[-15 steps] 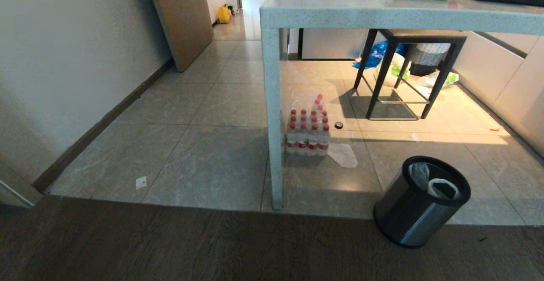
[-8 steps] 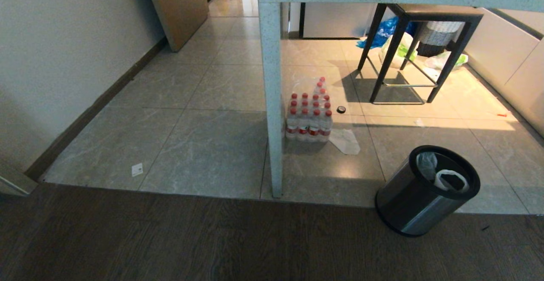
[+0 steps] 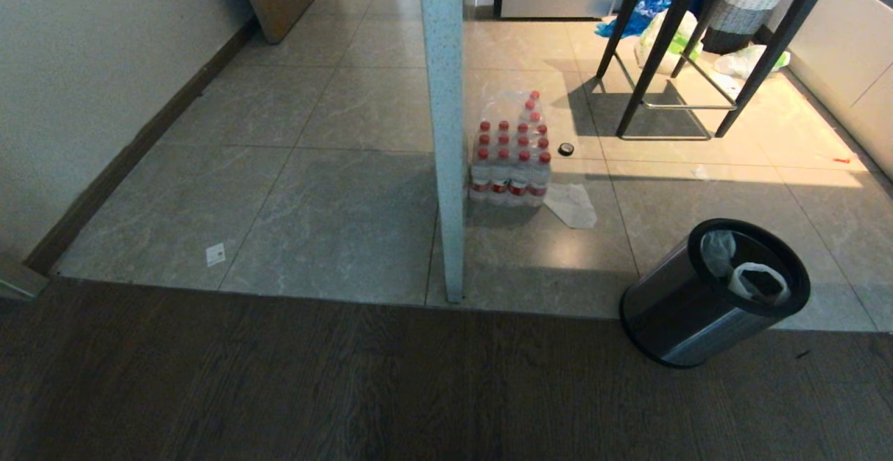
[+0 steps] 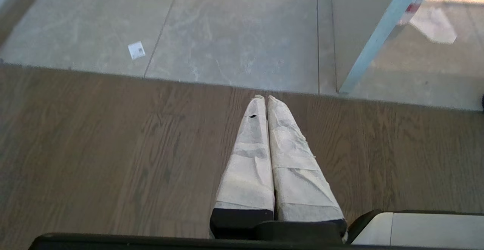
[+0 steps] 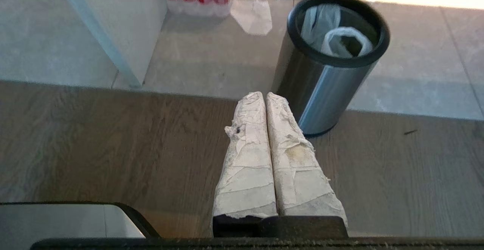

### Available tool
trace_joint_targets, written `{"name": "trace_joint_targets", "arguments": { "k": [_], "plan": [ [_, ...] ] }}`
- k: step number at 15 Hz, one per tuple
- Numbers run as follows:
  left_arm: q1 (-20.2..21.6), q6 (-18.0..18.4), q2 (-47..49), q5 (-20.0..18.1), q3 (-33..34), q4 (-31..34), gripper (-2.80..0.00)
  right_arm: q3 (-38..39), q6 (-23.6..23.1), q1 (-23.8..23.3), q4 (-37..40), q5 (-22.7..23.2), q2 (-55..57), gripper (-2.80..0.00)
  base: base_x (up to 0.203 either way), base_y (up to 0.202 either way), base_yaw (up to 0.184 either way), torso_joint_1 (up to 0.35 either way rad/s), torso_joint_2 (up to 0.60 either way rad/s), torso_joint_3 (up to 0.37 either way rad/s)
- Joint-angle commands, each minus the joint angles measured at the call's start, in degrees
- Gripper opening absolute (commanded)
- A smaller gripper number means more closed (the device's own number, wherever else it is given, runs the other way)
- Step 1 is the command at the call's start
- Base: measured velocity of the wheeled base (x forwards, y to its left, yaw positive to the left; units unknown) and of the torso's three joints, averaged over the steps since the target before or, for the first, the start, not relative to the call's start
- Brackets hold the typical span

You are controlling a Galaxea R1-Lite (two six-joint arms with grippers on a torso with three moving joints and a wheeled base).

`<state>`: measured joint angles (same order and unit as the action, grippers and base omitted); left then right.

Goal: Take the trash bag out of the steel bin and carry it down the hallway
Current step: Place the outer trash can on the ground

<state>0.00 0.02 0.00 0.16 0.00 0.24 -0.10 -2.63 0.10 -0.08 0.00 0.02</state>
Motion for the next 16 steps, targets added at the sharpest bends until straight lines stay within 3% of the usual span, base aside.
{"name": "trace_joint_targets", "arguments": {
  "k": [1,9,11,16],
  "plan": [
    [0.00,-0.02,0.00,0.02,0.00,0.02,-2.80,0.01,-0.09,-0.01,-0.01,0.09,-0.02,-2.80,0.000,0.000,0.000,0.002,0.01,-0.196],
    [0.00,-0.19,0.00,0.02,0.00,0.02,-2.80,-0.78,-0.15,-0.01,0.20,0.01,-0.09,-2.80,0.000,0.000,0.000,0.002,0.00,-0.154],
    [0.00,-0.19,0.00,0.02,0.00,0.02,-2.80,-8.39,-0.28,-0.01,3.02,0.29,2.51,-2.80,0.000,0.000,0.000,0.000,0.00,0.000],
    [0.00,-0.19,0.00,0.02,0.00,0.02,-2.80,-37.78,1.23,0.06,22.82,-0.21,27.34,-2.80,0.000,0.000,0.000,0.000,0.00,0.000]
  ]
}}
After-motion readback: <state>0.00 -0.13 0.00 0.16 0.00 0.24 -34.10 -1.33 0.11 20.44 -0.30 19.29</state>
